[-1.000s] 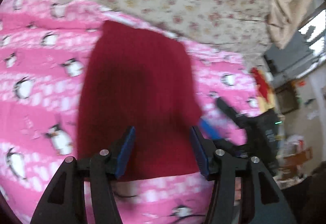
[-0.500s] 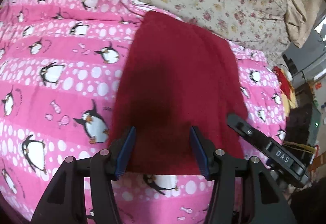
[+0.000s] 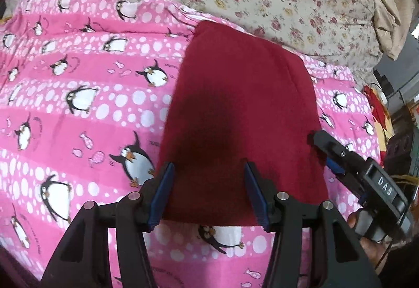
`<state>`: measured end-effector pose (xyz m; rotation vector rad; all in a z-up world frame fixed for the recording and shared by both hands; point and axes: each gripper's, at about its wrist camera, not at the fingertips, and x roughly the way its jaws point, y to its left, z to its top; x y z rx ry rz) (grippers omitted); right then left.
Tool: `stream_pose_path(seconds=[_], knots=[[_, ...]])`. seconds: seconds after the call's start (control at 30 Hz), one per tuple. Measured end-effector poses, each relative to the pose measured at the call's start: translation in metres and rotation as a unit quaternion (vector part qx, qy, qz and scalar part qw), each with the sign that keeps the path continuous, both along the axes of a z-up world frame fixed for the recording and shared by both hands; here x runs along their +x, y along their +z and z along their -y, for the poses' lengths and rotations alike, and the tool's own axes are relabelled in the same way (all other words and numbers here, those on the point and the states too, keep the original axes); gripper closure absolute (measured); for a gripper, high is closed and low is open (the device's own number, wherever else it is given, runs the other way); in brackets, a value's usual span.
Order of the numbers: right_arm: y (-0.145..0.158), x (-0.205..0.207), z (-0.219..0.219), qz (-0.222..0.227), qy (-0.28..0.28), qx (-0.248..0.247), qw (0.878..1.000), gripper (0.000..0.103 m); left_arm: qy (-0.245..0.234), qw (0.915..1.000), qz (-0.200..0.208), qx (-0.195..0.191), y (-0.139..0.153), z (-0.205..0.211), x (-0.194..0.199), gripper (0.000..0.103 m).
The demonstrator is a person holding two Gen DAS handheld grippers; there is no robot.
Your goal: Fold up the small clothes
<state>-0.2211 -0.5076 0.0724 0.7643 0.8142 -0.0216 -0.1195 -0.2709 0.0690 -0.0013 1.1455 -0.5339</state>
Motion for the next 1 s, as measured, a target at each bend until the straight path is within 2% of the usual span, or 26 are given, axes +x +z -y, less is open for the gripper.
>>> stream_pose_path(seconds=[0.2, 0.23, 0.27, 0.3, 0.47, 0.77, 0.83, 0.87, 0.9, 0.93, 0.97, 1.0], knots=[[0.0, 0.026, -0.008, -0.02, 0.016, -0.045, 0.999, 0.048, 0.01, 0.9999, 0.001, 0.008, -0.005, -0.002, 0.007, 0.069], [-0.002, 0.027, -0.009, -0.018, 0.017, -0.047, 0.999, 0.051, 0.009, 0.9999, 0.001, 0.011, -0.008, -0.001, 0.008, 0.069], [-0.006, 0.03, -0.01, -0.018, 0.021, -0.058, 0.998, 0.062, 0.008, 0.9999, 0.001, 0.012, -0.009, 0.0, 0.008, 0.069], [-0.009, 0.033, -0.011, -0.027, 0.023, -0.072, 0.997, 0.067, 0.006, 0.9999, 0.0, 0.013, -0.012, 0.001, 0.008, 0.069], [-0.022, 0.035, -0.008, -0.036, 0.02, -0.085, 0.996, 0.071, 0.005, 0.9999, -0.001, 0.016, -0.02, 0.004, 0.009, 0.067], [-0.009, 0.018, -0.009, -0.026, 0.012, -0.07, 0.997, 0.071, 0.007, 0.9999, -0.004, 0.008, -0.018, -0.001, 0.01, 0.067], [-0.003, 0.014, -0.011, -0.027, 0.014, -0.068, 0.997, 0.064, 0.008, 0.9999, -0.003, 0.005, -0.016, -0.003, 0.011, 0.067], [-0.001, 0.012, -0.011, -0.031, 0.013, -0.066, 0.997, 0.055, 0.008, 1.0, -0.002, 0.005, -0.015, -0.003, 0.011, 0.067], [0.0, 0.01, -0.01, -0.035, 0.012, -0.062, 0.997, 0.04, 0.007, 1.0, 0.001, 0.005, -0.014, -0.003, 0.011, 0.067], [0.0, 0.009, -0.008, -0.039, 0.008, -0.05, 0.998, 0.033, 0.006, 1.0, 0.005, 0.005, -0.013, -0.004, 0.012, 0.067], [0.0, 0.008, -0.006, -0.038, 0.005, -0.041, 0.998, 0.029, 0.004, 1.0, 0.007, 0.004, -0.011, -0.004, 0.013, 0.067], [0.0, 0.007, -0.004, -0.037, 0.002, -0.033, 0.999, 0.029, 0.0, 1.0, 0.009, 0.001, -0.01, -0.005, 0.014, 0.067]])
